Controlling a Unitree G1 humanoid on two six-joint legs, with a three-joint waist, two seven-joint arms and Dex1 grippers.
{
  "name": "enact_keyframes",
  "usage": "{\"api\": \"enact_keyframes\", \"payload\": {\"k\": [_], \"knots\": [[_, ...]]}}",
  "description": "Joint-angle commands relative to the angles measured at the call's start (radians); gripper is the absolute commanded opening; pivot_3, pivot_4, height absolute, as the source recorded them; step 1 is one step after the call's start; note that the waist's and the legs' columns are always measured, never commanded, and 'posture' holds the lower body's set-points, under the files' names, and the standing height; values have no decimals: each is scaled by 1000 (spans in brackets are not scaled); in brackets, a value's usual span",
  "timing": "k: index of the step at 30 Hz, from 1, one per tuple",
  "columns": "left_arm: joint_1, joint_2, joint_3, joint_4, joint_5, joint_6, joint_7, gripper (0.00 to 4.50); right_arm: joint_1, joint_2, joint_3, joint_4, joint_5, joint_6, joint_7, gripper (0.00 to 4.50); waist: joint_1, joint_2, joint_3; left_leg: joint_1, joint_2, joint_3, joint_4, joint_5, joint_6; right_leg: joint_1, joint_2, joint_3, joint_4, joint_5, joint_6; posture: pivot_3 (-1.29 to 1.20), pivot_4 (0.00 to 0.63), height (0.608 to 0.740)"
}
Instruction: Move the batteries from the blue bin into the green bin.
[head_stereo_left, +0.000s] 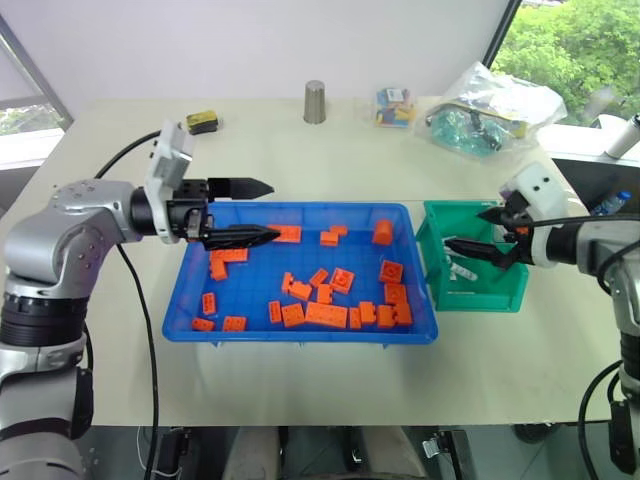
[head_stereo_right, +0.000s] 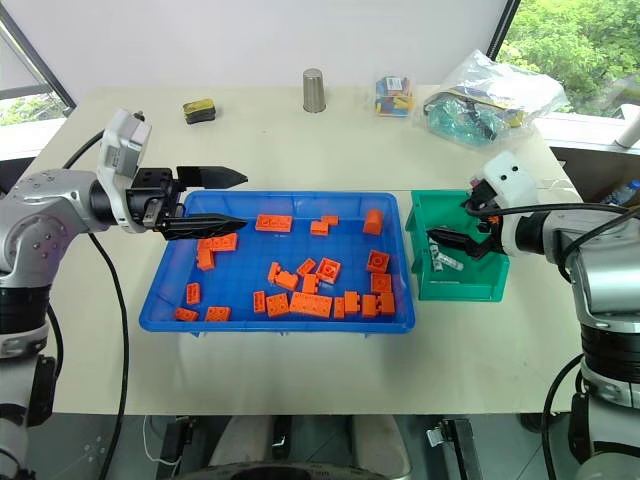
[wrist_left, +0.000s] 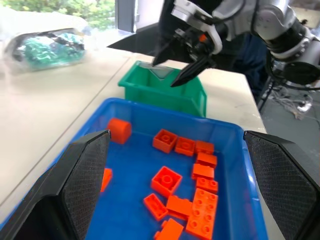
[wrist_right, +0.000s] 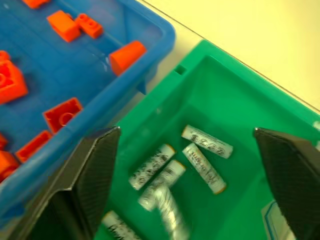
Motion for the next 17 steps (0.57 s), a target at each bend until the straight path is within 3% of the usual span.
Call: {"api": "enact_keyframes", "payload": {"k": [1,6,9,17], "knots": [[-9,77,74,47,-1,0,-44,4500,44,-50,-191,21,118,-158,124,4485,5,0,1,0,0,0,0,0,0,0,0,0,0,0,0,0,150,740],[1,224,115,164,50,-50,-142,4500,206,-227,-329,178,184,-370,416,4485,10,0,1,-1,0,1,-1,0,1,-1,0,-1,-1,0,0,0,150,740],[8,283,126,206,69,-66,-192,4500,259,-302,-338,280,188,-451,517,4485,10,0,1,2,0,2,0,0,1,2,0,-1,-1,0,0,0,150,740],[108,326,187,163,73,-76,-207,4500,247,-323,-251,383,190,-578,537,4485,3,1,1,7,2,5,-1,-1,1,4,0,1,-1,0,0,0,150,740]]}}
